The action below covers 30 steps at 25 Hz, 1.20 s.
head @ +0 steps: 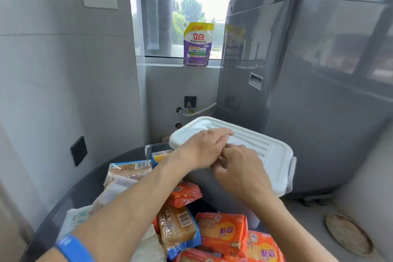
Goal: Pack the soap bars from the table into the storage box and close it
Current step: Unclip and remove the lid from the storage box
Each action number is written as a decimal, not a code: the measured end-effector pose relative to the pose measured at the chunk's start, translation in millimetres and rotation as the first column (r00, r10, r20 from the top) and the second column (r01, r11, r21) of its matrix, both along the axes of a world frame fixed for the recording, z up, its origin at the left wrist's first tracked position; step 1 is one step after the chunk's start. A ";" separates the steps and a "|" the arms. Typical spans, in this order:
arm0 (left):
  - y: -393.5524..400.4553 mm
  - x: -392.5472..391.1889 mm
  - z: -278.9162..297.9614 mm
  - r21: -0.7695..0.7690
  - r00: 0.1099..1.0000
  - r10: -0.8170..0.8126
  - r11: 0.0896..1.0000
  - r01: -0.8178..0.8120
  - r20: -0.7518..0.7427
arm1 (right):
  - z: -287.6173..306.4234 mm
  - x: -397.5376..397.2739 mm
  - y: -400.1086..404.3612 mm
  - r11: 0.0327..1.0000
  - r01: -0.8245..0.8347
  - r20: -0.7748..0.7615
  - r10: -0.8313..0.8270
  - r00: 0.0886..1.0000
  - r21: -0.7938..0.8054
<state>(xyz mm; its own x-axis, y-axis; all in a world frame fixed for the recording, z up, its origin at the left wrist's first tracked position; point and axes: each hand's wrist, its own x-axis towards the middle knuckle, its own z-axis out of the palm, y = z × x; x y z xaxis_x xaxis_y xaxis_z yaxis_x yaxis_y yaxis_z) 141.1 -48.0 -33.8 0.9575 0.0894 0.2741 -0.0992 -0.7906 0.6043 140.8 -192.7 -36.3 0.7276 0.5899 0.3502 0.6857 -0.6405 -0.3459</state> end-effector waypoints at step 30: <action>-31.9 -43.6 -30.7 0.149 0.999 0.044 0.988 -0.047 0.021 | -27.3 12.2 -97.5 0.995 -0.035 0.109 0.025 0.994 0.092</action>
